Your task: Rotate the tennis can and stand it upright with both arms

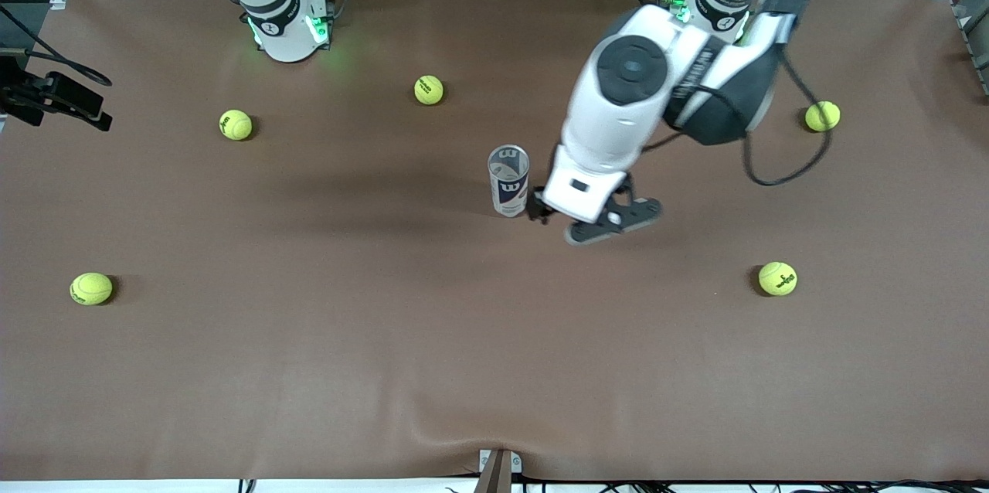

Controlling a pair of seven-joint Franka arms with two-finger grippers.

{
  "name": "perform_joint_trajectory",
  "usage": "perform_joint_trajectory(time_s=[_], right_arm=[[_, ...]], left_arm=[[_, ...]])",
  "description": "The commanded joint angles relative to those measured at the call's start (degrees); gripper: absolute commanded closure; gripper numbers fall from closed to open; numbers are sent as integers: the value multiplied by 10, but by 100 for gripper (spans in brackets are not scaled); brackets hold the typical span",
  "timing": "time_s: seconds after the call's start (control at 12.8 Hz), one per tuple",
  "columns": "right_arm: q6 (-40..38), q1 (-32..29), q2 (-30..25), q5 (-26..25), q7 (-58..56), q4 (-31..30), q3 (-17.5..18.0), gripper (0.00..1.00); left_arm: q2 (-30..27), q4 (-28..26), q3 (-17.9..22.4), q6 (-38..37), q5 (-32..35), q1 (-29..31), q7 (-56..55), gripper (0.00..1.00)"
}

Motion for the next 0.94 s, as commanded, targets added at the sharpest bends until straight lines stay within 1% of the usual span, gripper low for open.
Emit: perform_joint_trajectory(time_s=[0.0, 0.16, 0.31, 0.39, 0.47, 0.62, 0.86], right_arm=[[3, 0, -7, -7, 9, -4, 2, 0], [8, 2, -3, -8, 9, -4, 2, 0], [14, -3, -3, -6, 12, -4, 2, 0], [14, -3, -3, -6, 12, -4, 2, 0], [12, -3, -3, -6, 12, -4, 2, 0], [10, -3, -3, -6, 12, -4, 2, 0], [9, -2, -3, -6, 12, -4, 2, 0]], left_arm=[[-19, -7, -5, -12, 5, 45, 48, 0], [-24, -9, -16, -13, 9, 79, 49, 0], [-29, -10, -78, -14, 14, 146, 61, 0], [-36, -14, -101, -15, 14, 180, 66, 0], [-43, -15, -107, -22, 14, 205, 85, 0], [-63, -15, -105, -56, 14, 226, 156, 0], [-98, -16, -101, -106, 15, 244, 173, 0]])
